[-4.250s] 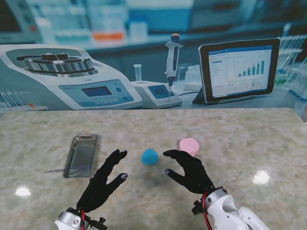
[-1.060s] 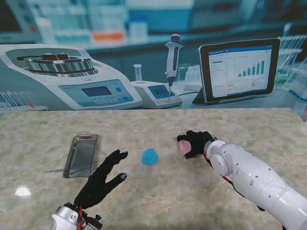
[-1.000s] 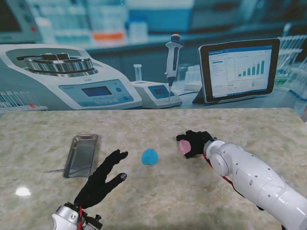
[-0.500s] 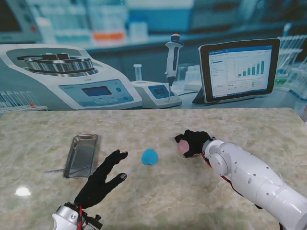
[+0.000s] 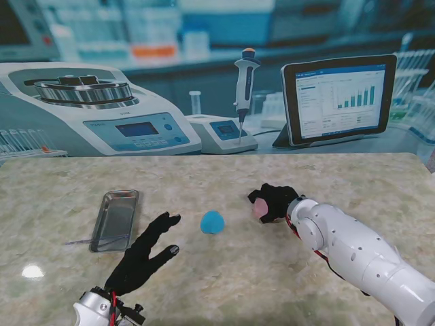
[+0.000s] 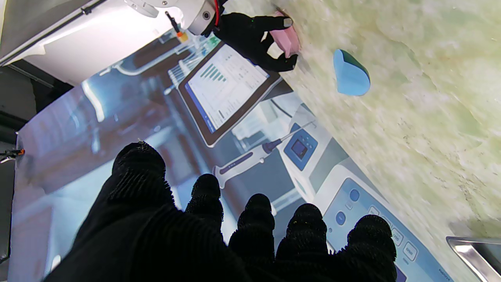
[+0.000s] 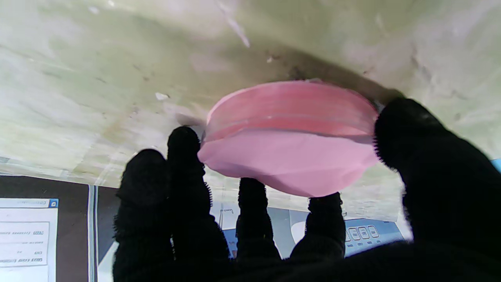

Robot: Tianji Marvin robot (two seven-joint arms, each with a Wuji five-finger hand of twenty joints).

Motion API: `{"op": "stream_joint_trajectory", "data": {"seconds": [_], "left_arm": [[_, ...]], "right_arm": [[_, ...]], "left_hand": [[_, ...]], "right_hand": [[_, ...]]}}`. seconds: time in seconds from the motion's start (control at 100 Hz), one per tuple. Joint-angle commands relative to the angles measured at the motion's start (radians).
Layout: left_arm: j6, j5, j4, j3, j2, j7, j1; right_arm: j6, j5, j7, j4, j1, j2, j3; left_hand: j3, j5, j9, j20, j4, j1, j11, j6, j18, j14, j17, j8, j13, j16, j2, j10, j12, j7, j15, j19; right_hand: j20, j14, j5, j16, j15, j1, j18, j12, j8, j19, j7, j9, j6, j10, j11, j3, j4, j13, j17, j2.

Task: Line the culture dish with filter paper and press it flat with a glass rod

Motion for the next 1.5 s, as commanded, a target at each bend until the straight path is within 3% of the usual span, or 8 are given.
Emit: {"op": "stream_joint_trajectory", "data": {"seconds": [0.0, 0.2, 0.96, 1.49], "left_arm": [[0.002, -0.002, -0.001, 0.000, 0.000, -0.002, 0.004], [0.001, -0.002, 0.000, -0.001, 0.000, 0.000, 0.003], [-0.003, -0.002, 0.000, -0.001, -0.001, 0.004, 0.005], [-0.007, -0.005, 0.002, -0.005, -0.001, 0.004, 0.003]], "right_arm": [[-0.001, 0.002, 0.003, 0.012, -0.006, -0.003, -0.006], [-0.006, 0.006, -0.003, 0.016, -0.004, -0.005, -0.008], [-0.023, -0.020, -0.069, 0.010, -0.020, -0.009, 0.029], [-0.035, -0.022, -0.027, -0.024, -0.032, -0.001, 0.062]], "left_hand": [[-0.016, -0.007, -0.019, 0.020, 0.014, 0.010, 0.007, -0.030, -0.030, -0.030, -0.002, 0.005, -0.028, 0.013, 0.026, -0.003, 0.026, 0.019, -0.008, -0.044], [-0.016, -0.015, -0.019, 0.020, 0.014, 0.009, 0.007, -0.029, -0.029, -0.028, -0.002, 0.003, -0.028, 0.012, 0.026, -0.003, 0.026, 0.015, -0.008, -0.044], [-0.016, -0.015, -0.019, 0.020, 0.014, 0.008, 0.006, -0.029, -0.029, -0.029, -0.002, -0.004, -0.028, 0.010, 0.026, -0.004, 0.023, 0.002, -0.008, -0.044], [-0.016, -0.015, -0.019, 0.019, 0.014, 0.008, 0.006, -0.031, -0.029, -0.030, -0.002, -0.004, -0.028, 0.011, 0.026, -0.004, 0.023, 0.003, -0.008, -0.044]], "right_hand": [[0.019, -0.081, 0.006, -0.016, 0.007, 0.109, -0.017, 0.038, -0.010, 0.048, 0.071, 0.006, -0.034, -0.016, 0.069, 0.151, 0.031, 0.054, 0.024, 0.051], [0.019, -0.087, 0.014, -0.011, 0.020, 0.125, -0.024, 0.044, -0.029, 0.057, 0.134, 0.030, -0.041, -0.015, 0.080, 0.158, 0.030, 0.069, 0.039, 0.056], [0.027, -0.095, -0.003, 0.009, 0.060, 0.134, -0.047, 0.057, -0.074, 0.087, 0.152, 0.008, -0.050, -0.015, 0.099, 0.155, 0.024, 0.073, 0.063, 0.055], [0.032, -0.092, -0.009, 0.009, 0.054, 0.119, -0.049, 0.055, -0.087, 0.089, 0.139, 0.000, -0.047, -0.021, 0.086, 0.146, 0.025, 0.065, 0.054, 0.054]]}}
